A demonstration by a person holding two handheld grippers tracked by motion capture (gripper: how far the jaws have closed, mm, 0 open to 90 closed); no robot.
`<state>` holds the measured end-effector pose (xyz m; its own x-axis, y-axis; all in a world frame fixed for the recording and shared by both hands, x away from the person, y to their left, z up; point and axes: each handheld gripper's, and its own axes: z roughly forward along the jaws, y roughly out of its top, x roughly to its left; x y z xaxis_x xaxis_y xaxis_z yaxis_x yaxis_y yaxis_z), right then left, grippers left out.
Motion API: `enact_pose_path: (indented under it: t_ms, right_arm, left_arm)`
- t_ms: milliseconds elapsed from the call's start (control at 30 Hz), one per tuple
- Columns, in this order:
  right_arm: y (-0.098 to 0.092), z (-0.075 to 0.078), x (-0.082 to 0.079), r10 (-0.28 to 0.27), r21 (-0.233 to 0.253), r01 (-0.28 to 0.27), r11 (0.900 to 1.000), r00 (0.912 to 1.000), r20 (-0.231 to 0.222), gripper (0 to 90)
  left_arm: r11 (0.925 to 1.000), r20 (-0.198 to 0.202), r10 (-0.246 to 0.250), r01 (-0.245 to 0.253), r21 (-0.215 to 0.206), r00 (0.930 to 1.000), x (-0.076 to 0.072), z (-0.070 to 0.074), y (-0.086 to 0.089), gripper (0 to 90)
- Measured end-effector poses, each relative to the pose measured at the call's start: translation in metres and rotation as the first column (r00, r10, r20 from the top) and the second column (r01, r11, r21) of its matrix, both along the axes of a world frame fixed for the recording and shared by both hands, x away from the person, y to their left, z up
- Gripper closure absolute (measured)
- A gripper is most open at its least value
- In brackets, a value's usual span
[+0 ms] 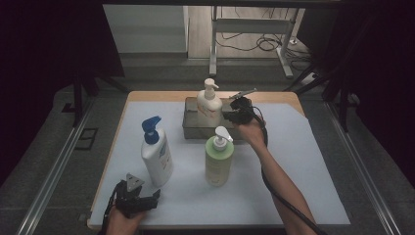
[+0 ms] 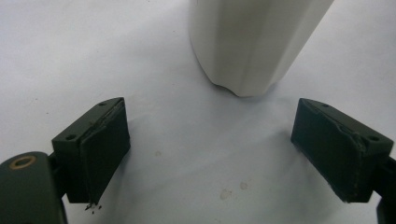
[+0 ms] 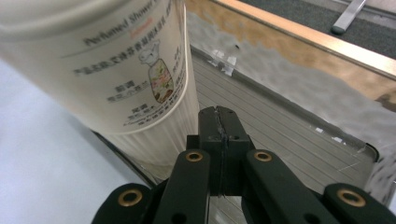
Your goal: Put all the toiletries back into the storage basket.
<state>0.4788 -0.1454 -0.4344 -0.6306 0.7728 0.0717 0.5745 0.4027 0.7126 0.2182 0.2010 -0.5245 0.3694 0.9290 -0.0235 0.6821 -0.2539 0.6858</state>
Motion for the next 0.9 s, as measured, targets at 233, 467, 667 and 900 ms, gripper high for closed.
enact_pose_path:
  t_ms: [233, 467, 667, 900]
  right_arm:
    - [0.009, -0.010, 0.005, 0.003, -0.014, -0.003, 1.000, 0.9997, -0.025, 89.8]
    - [0.011, -0.016, 0.009, -0.003, -0.009, 0.002, 1.000, 0.9985, -0.055, 89.8]
    - [0.013, -0.018, 0.010, 0.007, -0.001, -0.007, 1.000, 0.9979, -0.064, 89.8]
    - [0.020, -0.018, 0.010, 0.023, 0.003, -0.023, 1.000, 0.9972, -0.071, 89.8]
  left_arm:
    - [1.0000, 0.000, 0.001, -0.001, 0.000, 1.0000, 0.000, 0.000, 0.000, 11.3]
    - [1.0000, 0.000, 0.001, -0.001, 0.000, 1.0000, 0.000, 0.000, 0.000, 11.2]
    - [1.0000, 0.000, 0.001, -0.001, 0.000, 1.0000, 0.000, 0.000, 0.000, 11.3]
    - [1.0000, 0.000, 0.000, 0.000, -0.001, 1.0000, 0.000, 0.000, 0.000, 11.2]
